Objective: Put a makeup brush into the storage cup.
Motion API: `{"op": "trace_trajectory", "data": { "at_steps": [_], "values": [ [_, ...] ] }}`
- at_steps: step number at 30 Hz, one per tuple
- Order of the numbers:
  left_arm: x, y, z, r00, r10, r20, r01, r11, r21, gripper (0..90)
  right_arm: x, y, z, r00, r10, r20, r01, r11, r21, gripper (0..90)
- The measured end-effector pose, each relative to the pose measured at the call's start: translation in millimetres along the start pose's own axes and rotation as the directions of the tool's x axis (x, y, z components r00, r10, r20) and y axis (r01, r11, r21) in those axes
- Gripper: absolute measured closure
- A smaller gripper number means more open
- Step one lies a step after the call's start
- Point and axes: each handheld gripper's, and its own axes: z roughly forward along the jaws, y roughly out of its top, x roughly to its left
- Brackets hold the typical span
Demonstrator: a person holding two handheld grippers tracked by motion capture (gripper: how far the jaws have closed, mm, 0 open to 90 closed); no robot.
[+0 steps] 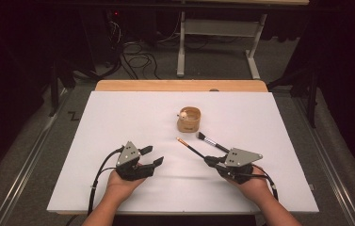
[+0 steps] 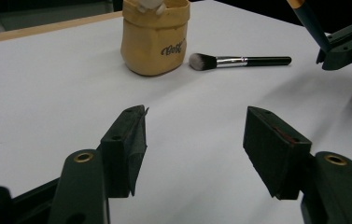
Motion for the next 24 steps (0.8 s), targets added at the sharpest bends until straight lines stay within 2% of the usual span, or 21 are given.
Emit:
{"op": "trace_trajectory", "data": {
  "at_steps": [9, 10, 14, 15, 17, 19, 24],
  "values": [
    [-1.0, 2.8, -3.4, 0.9998, 0.013, 0.015, -0.013, 0.9998, -0.018, 42.0, -4.0, -0.4, -1.9, 0.997, 0.056, -0.053, -0.059, 0.997, -0.057, 85.9],
    [-1.4, 4.3, -3.8, 0.9995, 0.003, 0.03, -0.002, 0.9997, -0.023, 41.8, -4.3, -0.3, -1.7, 0.9968, 0.059, -0.055, -0.062, 0.996, -0.06, 85.9],
    [-2.5, 8.6, -4.3, 0.9988, -0.016, 0.046, 0.018, 0.9993, -0.033, 39.3, -6.3, 0.8, -1.3, 0.9959, 0.064, -0.064, -0.069, 0.995, -0.074, 85.9],
    [-3.0, 12.5, -4.5, 0.9976, -0.038, 0.059, 0.04, 0.9984, -0.04, 38.5, -6.9, 1.0, -0.7, 0.9958, 0.062, -0.067, -0.067, 0.995, -0.078, 85.9],
    [-3.4, 14.7, -4.5, 0.997, -0.047, 0.061, 0.05, 0.9978, -0.043, 37.6, -7.6, 1.3, 0.4, 0.9944, 0.079, -0.07, -0.085, 0.993, -0.086, 85.9],
    [-5.3, 21.9, -5.0, 0.9966, -0.054, 0.061, 0.057, 0.9972, -0.048, 37.4, -8.5, 1.8, 2.1, 0.9954, 0.071, -0.064, -0.077, 0.993, -0.089, 85.9],
    [-9.6, 28.5, -3.7, 0.9953, -0.062, 0.074, 0.066, 0.9965, -0.052, 37.6, -7.2, 2.6, 5.9, 0.9957, 0.069, -0.062, -0.074, 0.994, -0.086, 85.9]
  ]
}}
